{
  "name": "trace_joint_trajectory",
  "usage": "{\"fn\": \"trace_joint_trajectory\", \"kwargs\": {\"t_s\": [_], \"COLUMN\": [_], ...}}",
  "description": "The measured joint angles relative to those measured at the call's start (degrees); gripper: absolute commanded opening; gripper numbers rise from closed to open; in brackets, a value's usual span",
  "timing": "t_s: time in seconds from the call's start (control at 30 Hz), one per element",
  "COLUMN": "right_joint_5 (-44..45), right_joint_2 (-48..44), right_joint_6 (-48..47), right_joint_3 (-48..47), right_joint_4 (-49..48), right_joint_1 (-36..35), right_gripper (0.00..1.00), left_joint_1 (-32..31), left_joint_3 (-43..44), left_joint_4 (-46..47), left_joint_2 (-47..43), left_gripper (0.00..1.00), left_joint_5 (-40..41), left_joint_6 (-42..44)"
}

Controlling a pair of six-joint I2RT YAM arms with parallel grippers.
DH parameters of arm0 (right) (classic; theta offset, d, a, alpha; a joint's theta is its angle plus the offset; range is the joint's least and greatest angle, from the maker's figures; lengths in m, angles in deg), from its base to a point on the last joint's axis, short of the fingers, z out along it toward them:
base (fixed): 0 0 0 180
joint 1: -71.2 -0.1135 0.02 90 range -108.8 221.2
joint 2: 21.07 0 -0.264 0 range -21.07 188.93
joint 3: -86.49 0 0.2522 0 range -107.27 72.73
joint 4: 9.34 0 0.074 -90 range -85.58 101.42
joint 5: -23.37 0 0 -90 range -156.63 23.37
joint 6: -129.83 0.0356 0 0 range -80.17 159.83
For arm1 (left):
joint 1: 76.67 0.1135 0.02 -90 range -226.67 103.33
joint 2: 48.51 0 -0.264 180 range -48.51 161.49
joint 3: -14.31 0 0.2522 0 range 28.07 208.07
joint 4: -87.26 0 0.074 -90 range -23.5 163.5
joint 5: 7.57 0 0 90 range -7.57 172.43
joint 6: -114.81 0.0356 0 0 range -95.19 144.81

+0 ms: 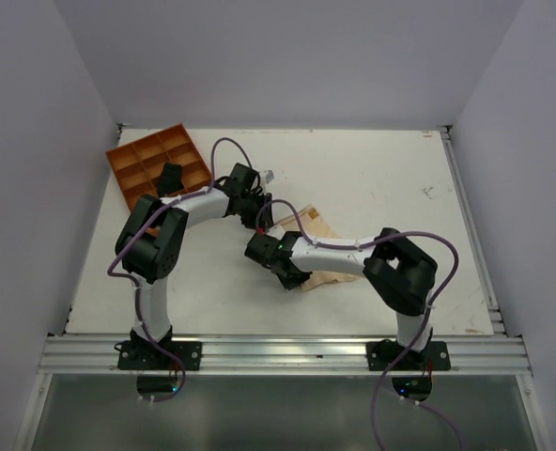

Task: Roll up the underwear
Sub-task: Fold the underwear

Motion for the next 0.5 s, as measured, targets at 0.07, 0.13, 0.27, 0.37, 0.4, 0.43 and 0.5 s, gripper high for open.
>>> {"fn": "trace_joint_trajectory", "kwargs": {"t_s": [0.07, 0.13, 0.27, 0.37, 0.4, 0.43, 0.5], "right_joint_5": [-0.1, -0.2, -2.2, -6.0, -7.4, -8.7, -11.2], "right_joint_2": [-1.3, -2.3, -4.7, -7.0, -7.7, -8.4, -9.8], "right_joint_6": [0.1, 0.0, -0.3, -0.6, -0.8, -0.8, -0.8], "right_joint_3": [2.0, 3.3, 5.9, 8.1, 8.9, 9.6, 10.9], "right_joint_4": [-0.9, -2.0, -4.5, -6.3, -6.9, -7.3, -7.8], "right_joint_1": [-0.1, -0.3, -0.4, -1.0, -1.3, -1.8, -2.8], "right_gripper": [0.07, 0.00, 0.00, 0.00, 0.00, 0.00, 0.00], "left_joint_1": [0.0, 0.0, 0.1, 0.1, 0.2, 0.5, 1.7], "left_joint_3": [0.0, 0.0, -0.8, -3.1, -4.5, -6.0, -8.6], "left_joint_4": [0.0, 0.0, -1.0, -3.5, -4.4, -5.2, -7.5], "left_joint_2": [0.0, 0.0, -0.6, -3.2, -4.5, -6.1, -9.1], "left_gripper": [0.26, 0.21, 0.19, 0.34, 0.35, 0.36, 0.37], "left_joint_5": [-0.1, -0.1, 0.1, 1.3, 1.9, 2.2, 2.6], "left_joint_6": [0.0, 0.0, -0.5, -1.8, -2.3, -2.8, -3.5]}}
